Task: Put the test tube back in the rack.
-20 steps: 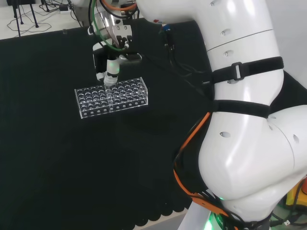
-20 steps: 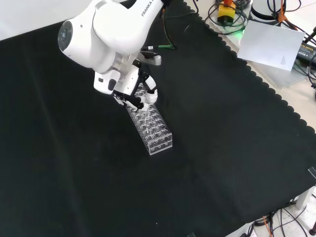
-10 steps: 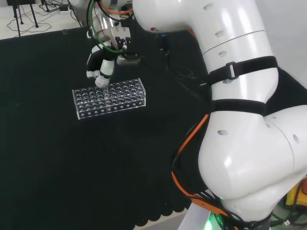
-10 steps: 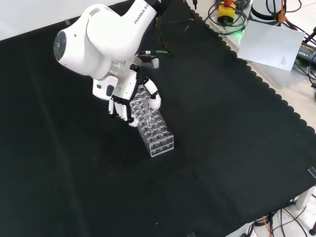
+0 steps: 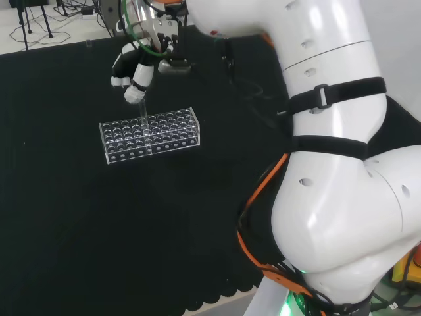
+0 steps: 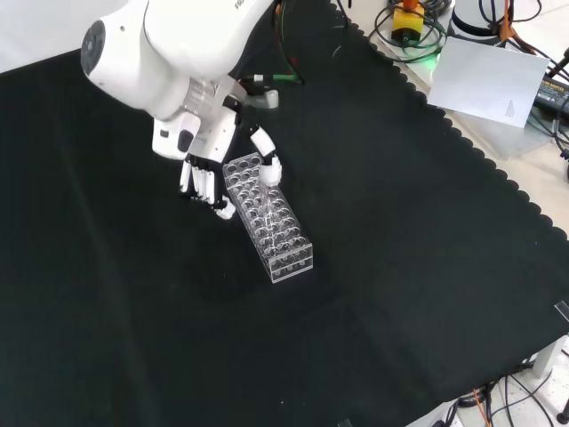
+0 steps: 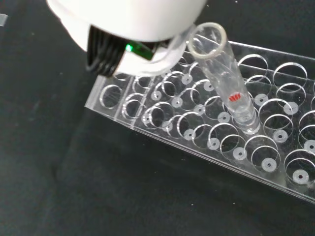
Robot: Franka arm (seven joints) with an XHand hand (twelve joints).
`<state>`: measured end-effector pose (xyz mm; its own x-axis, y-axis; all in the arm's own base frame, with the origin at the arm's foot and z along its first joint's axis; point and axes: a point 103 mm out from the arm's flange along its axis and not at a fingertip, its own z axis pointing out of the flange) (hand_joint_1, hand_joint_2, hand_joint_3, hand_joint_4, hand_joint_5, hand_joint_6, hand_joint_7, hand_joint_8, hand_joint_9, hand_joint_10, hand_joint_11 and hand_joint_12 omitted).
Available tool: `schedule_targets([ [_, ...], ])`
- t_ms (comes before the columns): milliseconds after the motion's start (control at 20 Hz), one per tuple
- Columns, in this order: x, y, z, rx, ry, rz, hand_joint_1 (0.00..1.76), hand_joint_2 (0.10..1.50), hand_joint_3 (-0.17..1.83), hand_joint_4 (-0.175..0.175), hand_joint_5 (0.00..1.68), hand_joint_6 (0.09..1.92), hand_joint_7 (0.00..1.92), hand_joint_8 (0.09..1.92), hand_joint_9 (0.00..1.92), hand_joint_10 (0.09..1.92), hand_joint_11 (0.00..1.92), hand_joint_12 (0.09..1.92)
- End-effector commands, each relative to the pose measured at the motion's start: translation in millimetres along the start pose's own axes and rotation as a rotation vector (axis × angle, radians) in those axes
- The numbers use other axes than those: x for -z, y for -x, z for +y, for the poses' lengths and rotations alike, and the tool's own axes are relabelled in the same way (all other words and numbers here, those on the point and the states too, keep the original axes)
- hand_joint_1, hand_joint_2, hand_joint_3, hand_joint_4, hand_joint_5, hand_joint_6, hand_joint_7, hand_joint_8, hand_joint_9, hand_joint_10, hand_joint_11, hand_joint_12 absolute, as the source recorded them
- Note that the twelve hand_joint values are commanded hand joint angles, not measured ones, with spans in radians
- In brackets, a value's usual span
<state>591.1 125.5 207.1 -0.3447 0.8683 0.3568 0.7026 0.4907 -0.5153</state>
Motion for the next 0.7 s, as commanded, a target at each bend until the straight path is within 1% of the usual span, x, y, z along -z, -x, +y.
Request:
schedule_targets([
  [50,41.1,-14.7,-48.1,0.031,0.102,0.002,1.08,0.47,0.61,-0.004,0.47,0.76,0.50,0.97,0.57,0.97,0.18,1.51],
  [200,54.7,-17.6,-63.8,0.027,0.137,-0.004,1.08,0.47,0.61,-0.004,0.49,0.76,0.50,0.98,0.57,0.97,0.17,1.51],
  [450,65.8,-22.4,-85.6,0.017,0.178,-0.020,1.08,0.48,0.61,-0.007,0.52,0.77,0.51,0.98,0.57,0.97,0.17,1.52],
  [700,76.2,-28.1,-113.9,0.003,0.244,-0.006,1.08,0.48,0.62,-0.014,0.53,0.77,0.52,0.96,0.57,0.96,0.17,1.52],
])
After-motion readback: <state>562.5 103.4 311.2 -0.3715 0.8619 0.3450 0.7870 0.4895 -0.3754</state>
